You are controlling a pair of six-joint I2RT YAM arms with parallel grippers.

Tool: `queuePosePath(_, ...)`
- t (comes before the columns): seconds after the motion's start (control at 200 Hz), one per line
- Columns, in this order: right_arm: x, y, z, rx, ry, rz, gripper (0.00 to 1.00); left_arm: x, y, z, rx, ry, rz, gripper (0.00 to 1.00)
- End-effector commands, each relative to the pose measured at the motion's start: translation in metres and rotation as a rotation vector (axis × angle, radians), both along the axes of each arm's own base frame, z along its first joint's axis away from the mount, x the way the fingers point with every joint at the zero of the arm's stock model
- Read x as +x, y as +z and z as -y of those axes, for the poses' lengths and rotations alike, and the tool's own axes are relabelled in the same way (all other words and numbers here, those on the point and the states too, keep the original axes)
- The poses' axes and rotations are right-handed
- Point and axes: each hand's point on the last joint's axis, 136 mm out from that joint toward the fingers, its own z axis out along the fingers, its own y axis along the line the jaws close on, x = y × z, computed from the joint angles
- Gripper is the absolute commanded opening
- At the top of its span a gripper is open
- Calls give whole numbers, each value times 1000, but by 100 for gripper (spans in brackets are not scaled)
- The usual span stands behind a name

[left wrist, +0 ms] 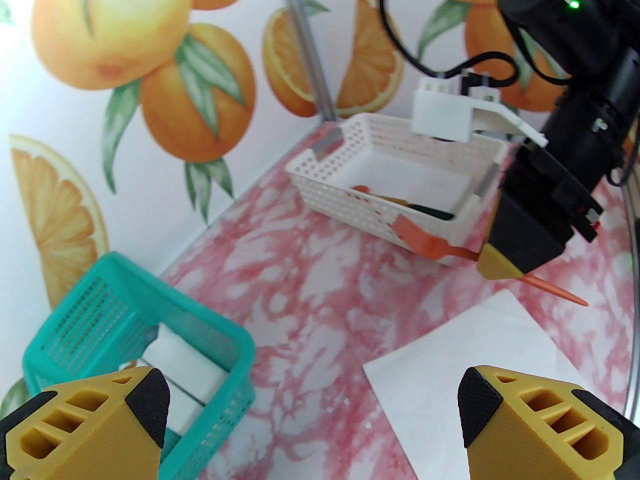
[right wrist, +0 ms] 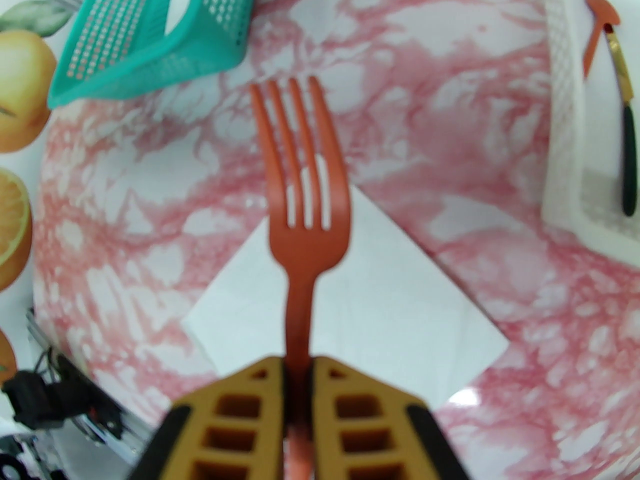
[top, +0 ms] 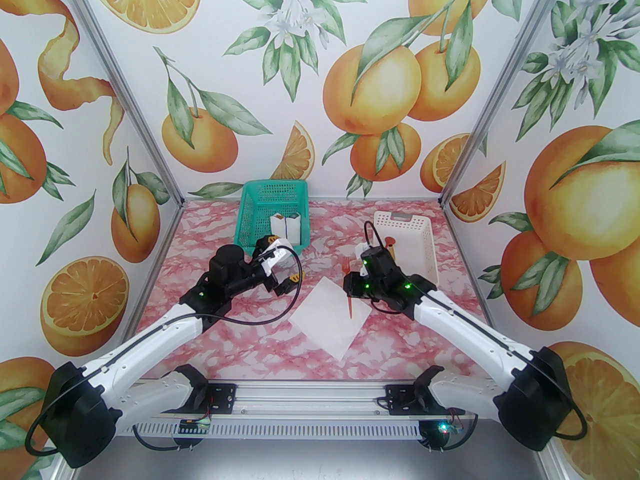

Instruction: Place the utensils on the paper napkin and roll it up

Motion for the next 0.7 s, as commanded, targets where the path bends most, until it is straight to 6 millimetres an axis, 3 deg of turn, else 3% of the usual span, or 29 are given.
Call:
queuePosePath(0.0,2,-3,-9,12,-19,32,13,-13,-1,9,47,-108,2,100)
queuePosePath(0.37,-21,-49,-31,-25,30,-45,13,-23,-12,14,83,-180,-14,100)
queuePosePath(0.695,-24,-79,-27,-95,32,-83,13,-26,-18,16,99,-210,-24,100)
